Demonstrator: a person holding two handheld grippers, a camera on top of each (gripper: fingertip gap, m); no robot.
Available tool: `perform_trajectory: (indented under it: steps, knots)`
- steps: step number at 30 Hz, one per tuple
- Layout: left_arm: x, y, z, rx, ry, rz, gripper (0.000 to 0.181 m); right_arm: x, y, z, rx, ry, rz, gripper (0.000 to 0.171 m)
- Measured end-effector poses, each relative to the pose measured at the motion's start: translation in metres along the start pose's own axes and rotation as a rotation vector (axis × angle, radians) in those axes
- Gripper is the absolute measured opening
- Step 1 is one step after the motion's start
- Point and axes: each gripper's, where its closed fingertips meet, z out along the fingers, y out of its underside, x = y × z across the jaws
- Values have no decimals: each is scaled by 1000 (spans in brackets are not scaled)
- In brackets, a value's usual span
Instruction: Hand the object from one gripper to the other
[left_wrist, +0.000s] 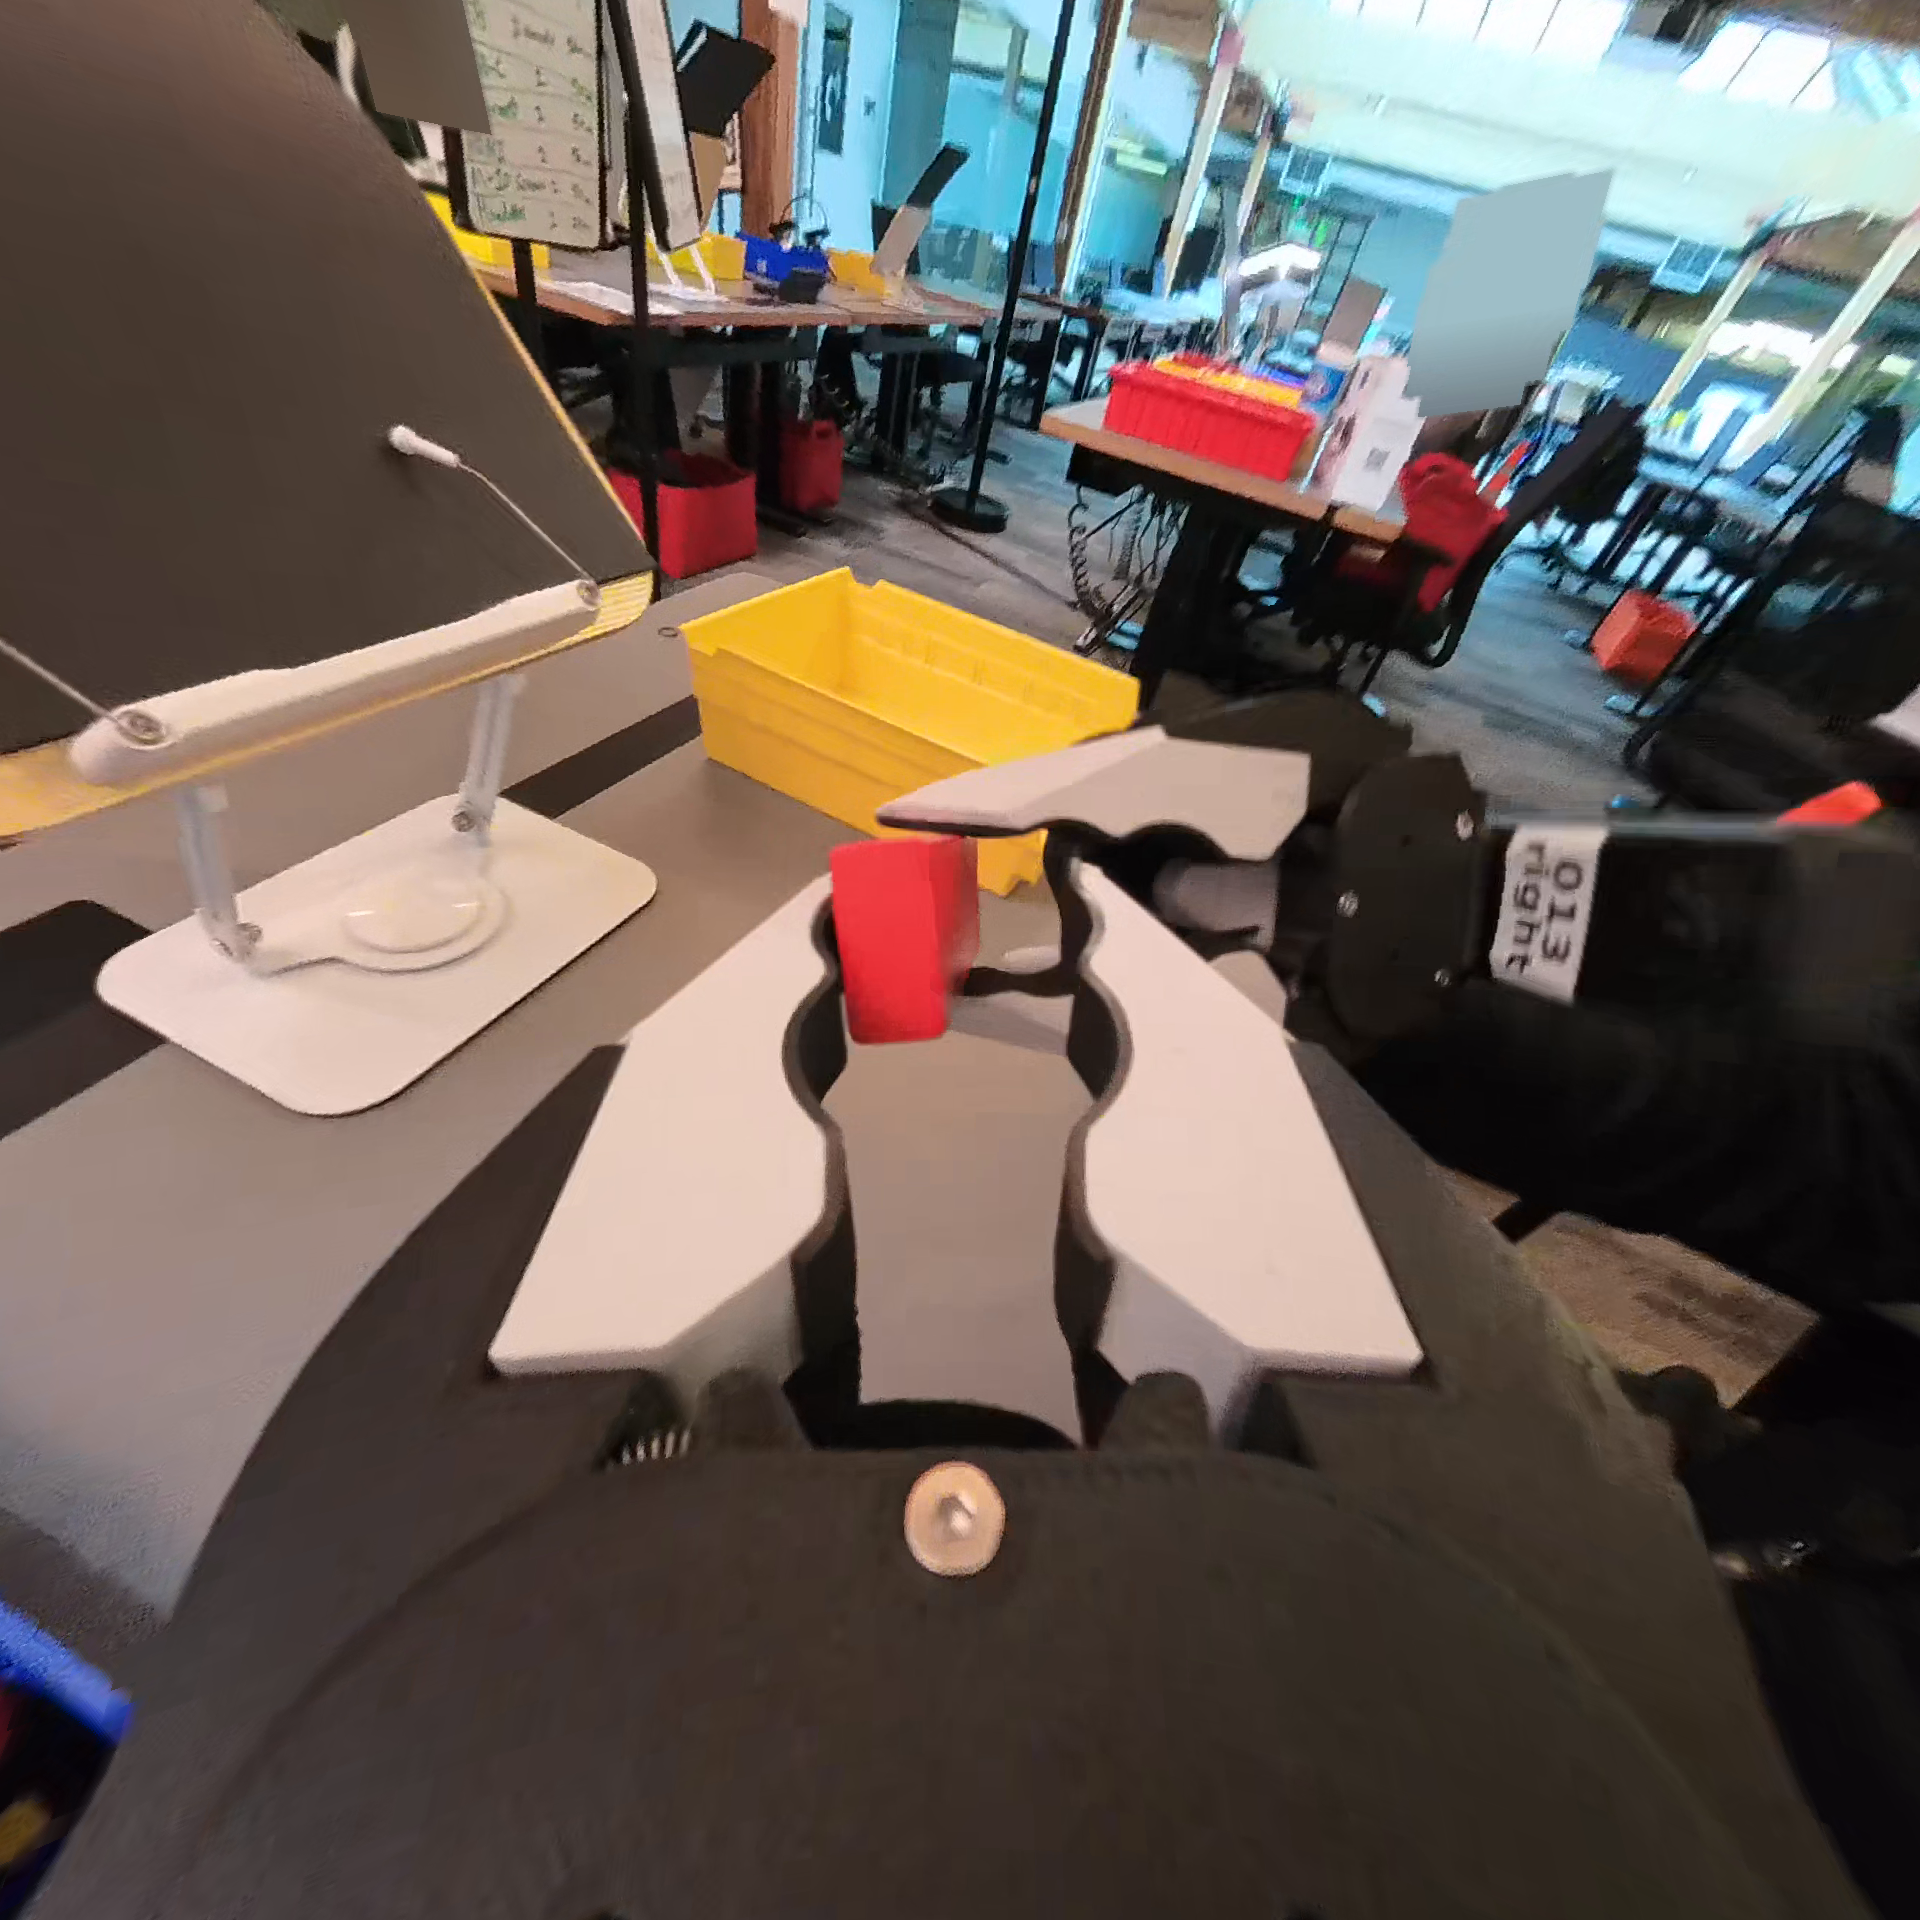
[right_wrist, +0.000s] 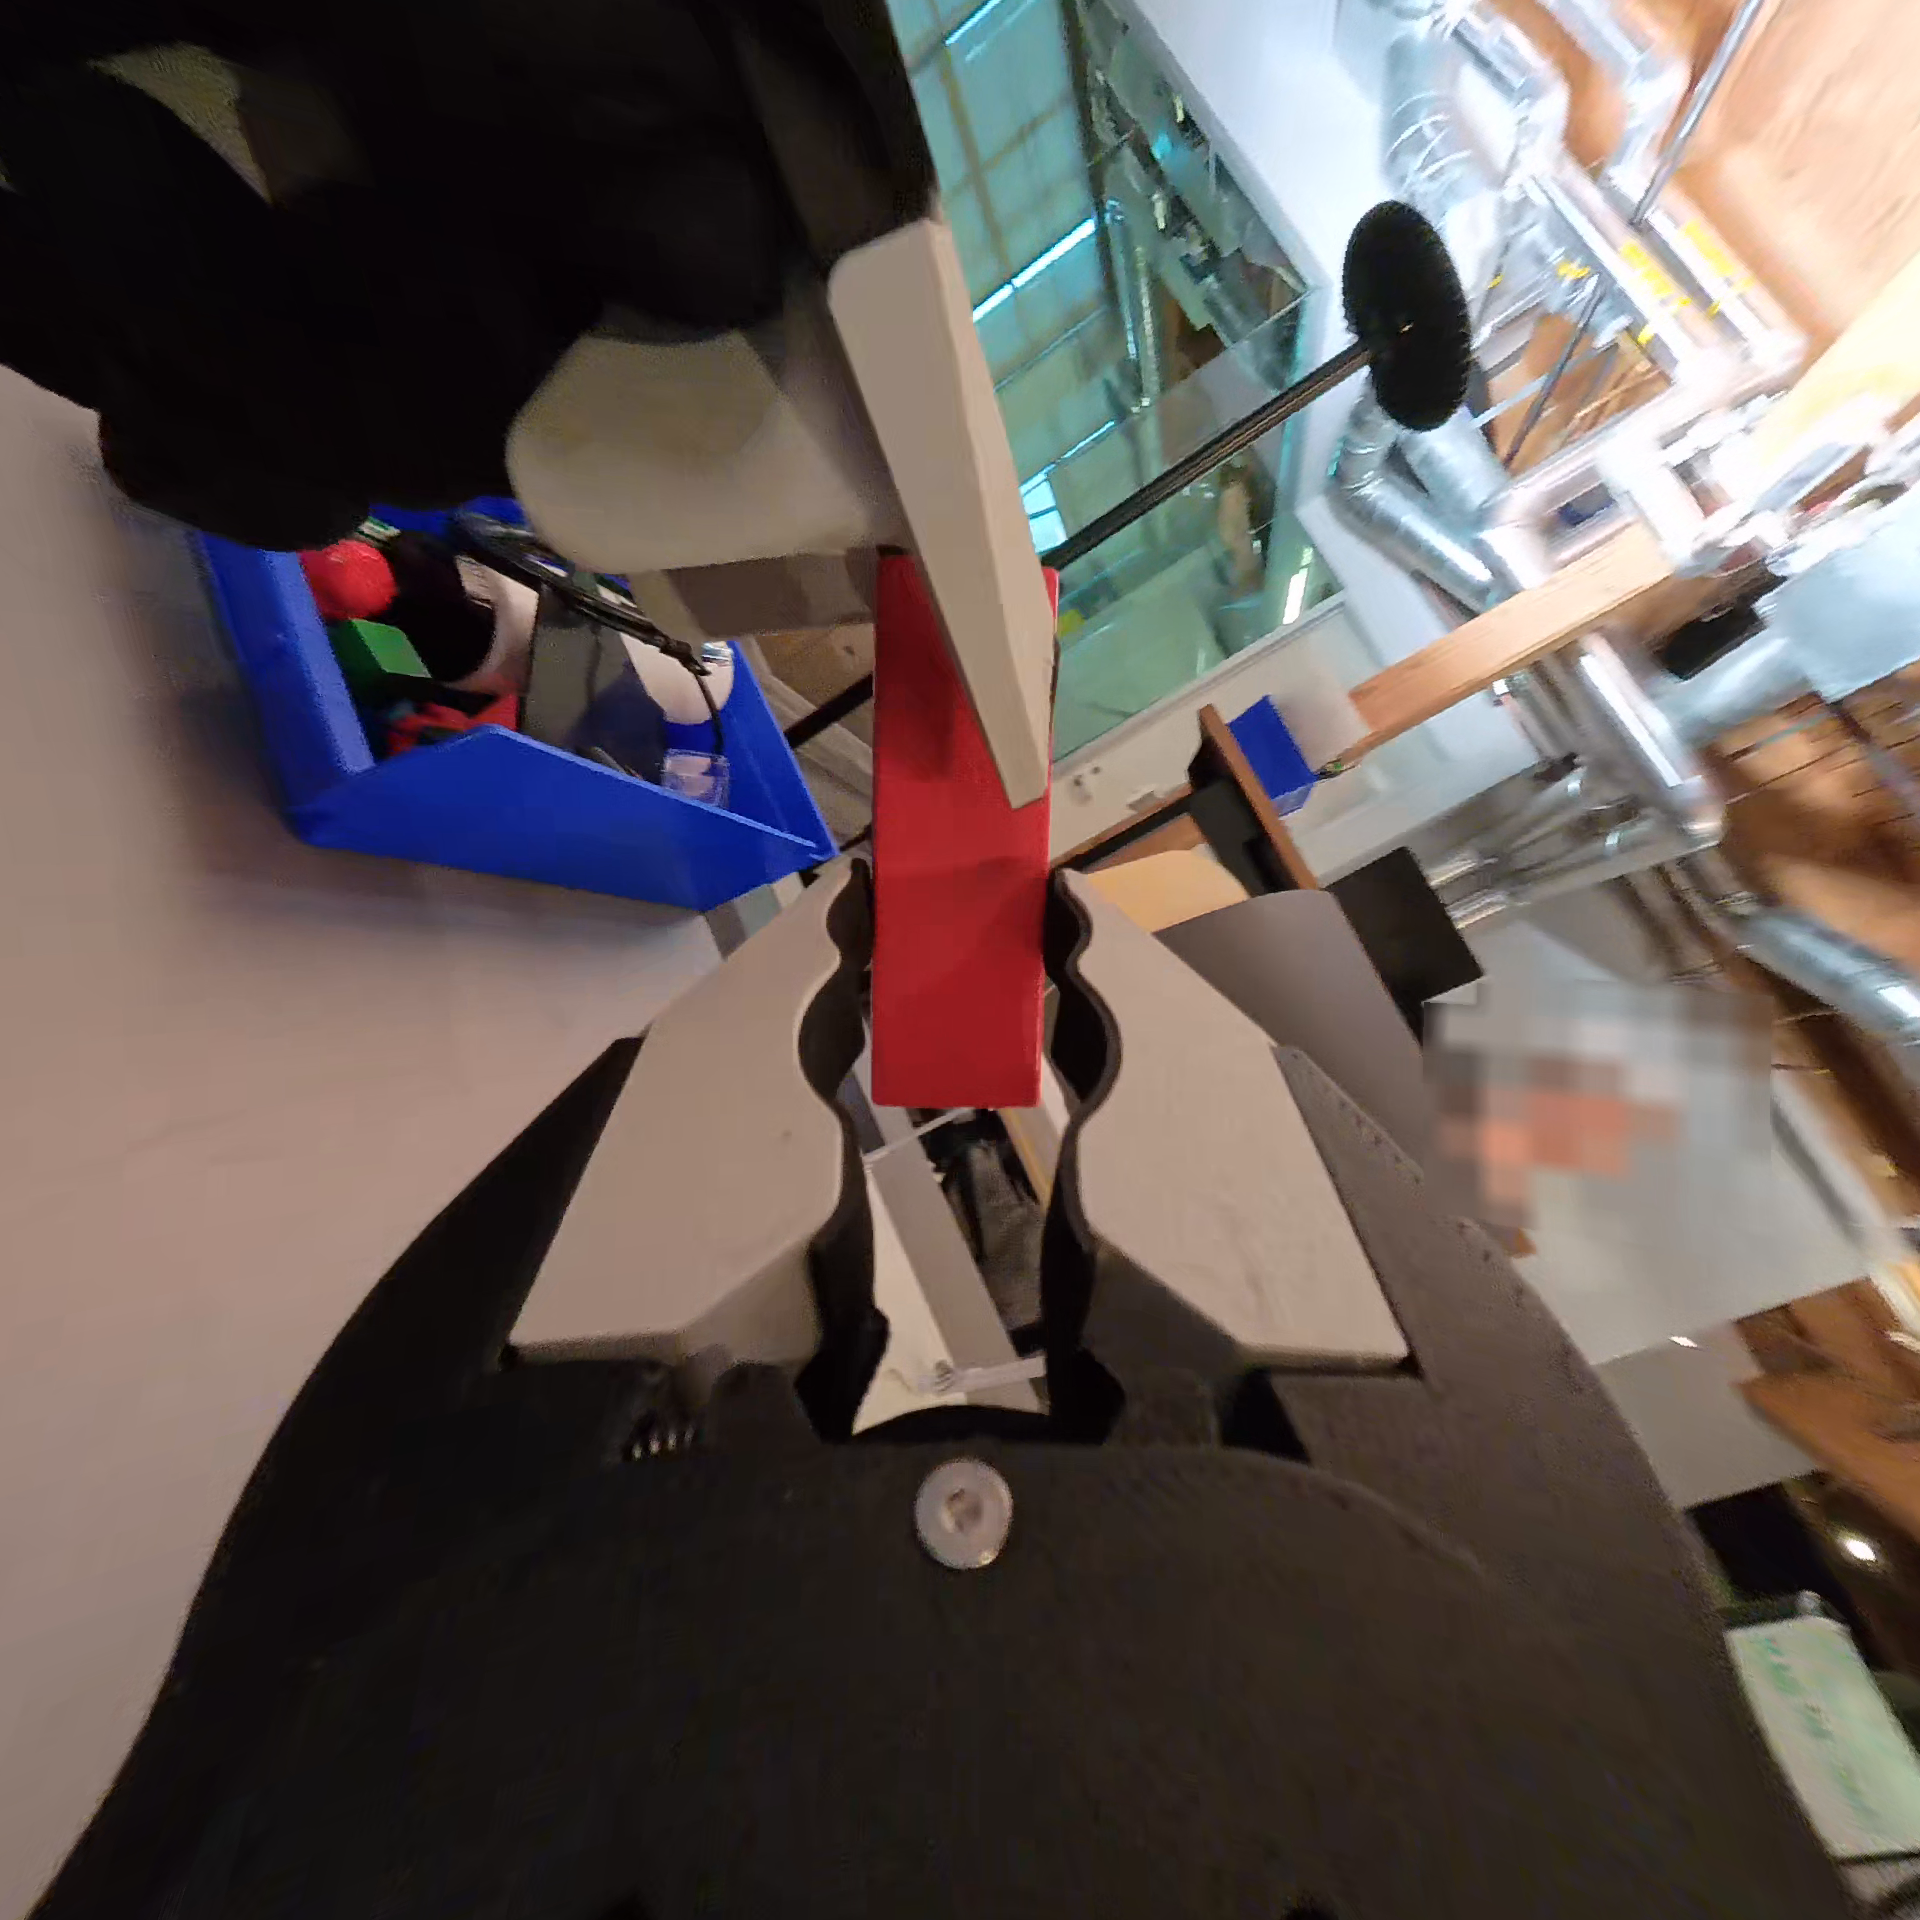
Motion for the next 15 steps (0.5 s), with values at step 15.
perform_trajectory:
  steps: [15]
  knots:
    - [-2, 18, -2, -126, -21, 239, 15, -26, -6, -10, 63, -360, 189, 55]
